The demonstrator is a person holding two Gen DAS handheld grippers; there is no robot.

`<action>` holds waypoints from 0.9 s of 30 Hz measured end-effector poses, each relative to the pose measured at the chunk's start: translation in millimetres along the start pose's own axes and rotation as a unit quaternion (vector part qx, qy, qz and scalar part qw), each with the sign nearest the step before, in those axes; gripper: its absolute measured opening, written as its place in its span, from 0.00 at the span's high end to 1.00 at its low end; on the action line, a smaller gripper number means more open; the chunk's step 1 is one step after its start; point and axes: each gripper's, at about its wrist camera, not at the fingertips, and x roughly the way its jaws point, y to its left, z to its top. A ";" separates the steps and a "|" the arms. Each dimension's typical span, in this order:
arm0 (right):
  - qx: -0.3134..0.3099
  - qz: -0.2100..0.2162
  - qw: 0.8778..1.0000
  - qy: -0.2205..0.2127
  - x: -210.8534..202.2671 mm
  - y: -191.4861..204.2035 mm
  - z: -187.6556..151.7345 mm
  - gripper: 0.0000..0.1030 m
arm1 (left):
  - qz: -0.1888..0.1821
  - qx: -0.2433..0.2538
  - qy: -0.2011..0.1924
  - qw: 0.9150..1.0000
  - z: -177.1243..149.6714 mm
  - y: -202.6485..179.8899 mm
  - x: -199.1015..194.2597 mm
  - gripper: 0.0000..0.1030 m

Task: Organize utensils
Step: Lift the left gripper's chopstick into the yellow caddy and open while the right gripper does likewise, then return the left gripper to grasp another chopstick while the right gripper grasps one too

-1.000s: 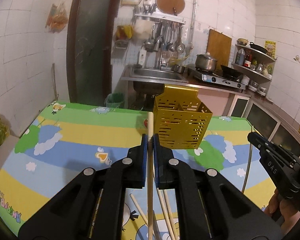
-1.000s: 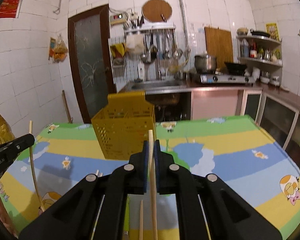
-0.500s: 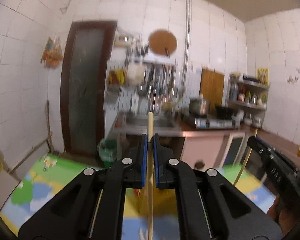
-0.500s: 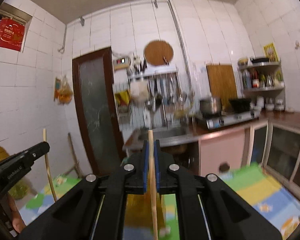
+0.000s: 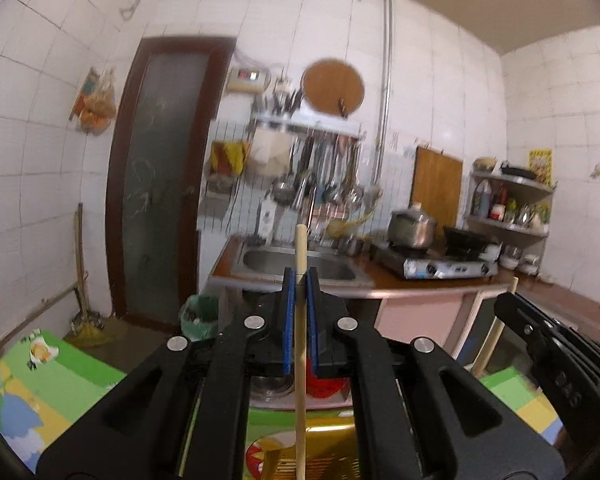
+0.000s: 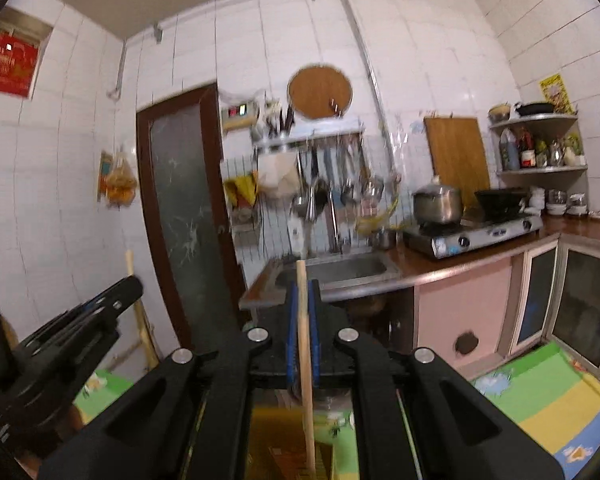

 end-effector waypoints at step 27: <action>-0.049 -0.054 0.972 0.222 -123.3 -22.3 -90.6 0.34 | 0.098 0.016 0.188 0.977 -63.3 77.0 -163.1 0.05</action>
